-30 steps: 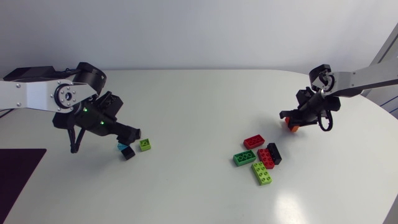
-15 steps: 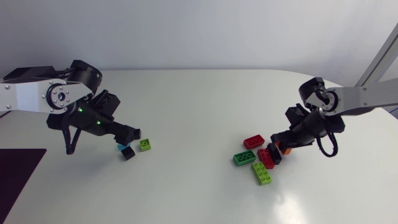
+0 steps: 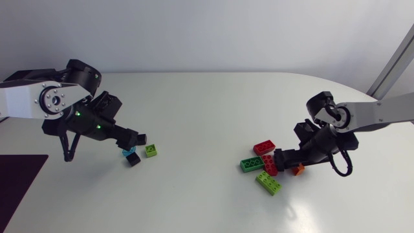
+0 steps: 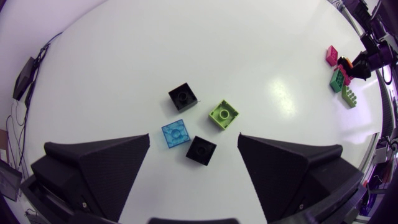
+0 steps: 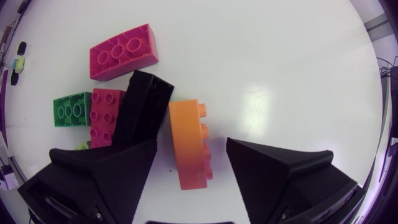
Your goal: Sort duplo bricks by size, large to the right and small to the left
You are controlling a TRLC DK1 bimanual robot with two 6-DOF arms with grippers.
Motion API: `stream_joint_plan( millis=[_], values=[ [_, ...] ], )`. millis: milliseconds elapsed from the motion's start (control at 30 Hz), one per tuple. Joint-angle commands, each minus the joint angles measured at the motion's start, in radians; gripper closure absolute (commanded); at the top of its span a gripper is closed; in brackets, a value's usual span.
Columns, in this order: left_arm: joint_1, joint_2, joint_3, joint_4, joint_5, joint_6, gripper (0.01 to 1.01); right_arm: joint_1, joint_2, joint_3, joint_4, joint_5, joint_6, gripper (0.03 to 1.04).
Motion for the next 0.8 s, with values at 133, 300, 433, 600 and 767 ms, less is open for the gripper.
stream_joint_plan(
  millis=[133, 300, 433, 600, 767],
  values=[
    [0.001, -0.038, 0.002, -0.028, 0.003, -0.018, 0.044, -0.013, -0.062, 0.075, -0.051, 0.004, 0.053, 0.06],
    [0.021, -0.079, 0.012, -0.045, -0.043, -0.023, 0.044, -0.027, -0.113, 0.164, -0.113, 0.001, 0.067, 0.06],
    [0.026, -0.135, 0.027, -0.068, -0.097, -0.04, 0.044, -0.033, -0.16, 0.247, -0.157, 0.003, 0.1, 0.06],
    [0.061, -0.211, 0.073, -0.143, -0.098, -0.06, 0.044, -0.032, -0.208, 0.339, -0.239, 0.004, 0.16, 0.06],
    [0.083, -0.31, 0.062, -0.163, -0.168, -0.084, 0.044, -0.01, -0.303, 0.35, -0.26, 0.004, 0.188, 0.06]
  ],
)
